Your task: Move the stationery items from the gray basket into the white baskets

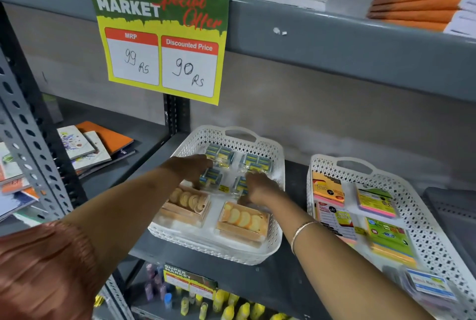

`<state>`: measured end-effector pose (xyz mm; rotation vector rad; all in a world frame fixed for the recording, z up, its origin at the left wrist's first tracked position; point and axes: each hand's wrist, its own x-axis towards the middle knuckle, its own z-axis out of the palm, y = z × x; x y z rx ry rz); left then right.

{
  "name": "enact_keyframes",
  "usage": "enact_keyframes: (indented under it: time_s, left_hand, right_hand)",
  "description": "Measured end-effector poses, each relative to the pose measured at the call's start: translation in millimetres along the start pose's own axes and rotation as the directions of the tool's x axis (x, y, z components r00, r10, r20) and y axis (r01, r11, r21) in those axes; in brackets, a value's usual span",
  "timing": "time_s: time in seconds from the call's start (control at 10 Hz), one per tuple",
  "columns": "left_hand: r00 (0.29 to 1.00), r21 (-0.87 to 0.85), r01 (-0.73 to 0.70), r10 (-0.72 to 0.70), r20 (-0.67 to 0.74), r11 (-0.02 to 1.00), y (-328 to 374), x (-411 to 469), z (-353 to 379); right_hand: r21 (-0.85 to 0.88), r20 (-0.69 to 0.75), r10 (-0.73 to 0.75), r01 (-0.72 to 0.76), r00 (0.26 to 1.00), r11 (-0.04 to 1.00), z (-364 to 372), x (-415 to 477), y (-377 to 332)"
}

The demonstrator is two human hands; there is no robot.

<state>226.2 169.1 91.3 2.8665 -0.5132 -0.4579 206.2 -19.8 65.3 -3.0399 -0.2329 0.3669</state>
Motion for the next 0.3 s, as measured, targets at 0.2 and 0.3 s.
enact_keyframes:
  time_s: [0.2,0.3]
  left_hand:
    - [0.999,-0.003,0.011,-0.011,0.037,1.000,5,1,0]
    - [1.000,0.009,0.027,-0.027,0.004,1.000,6,-2,1]
  right_hand:
    - [0.092,0.027,0.029,-0.032,0.999,0.995,-5,-8,-3]
    - [0.160,-0.066,0.047,-0.036,0.997,0.986,-12,-18,-5]
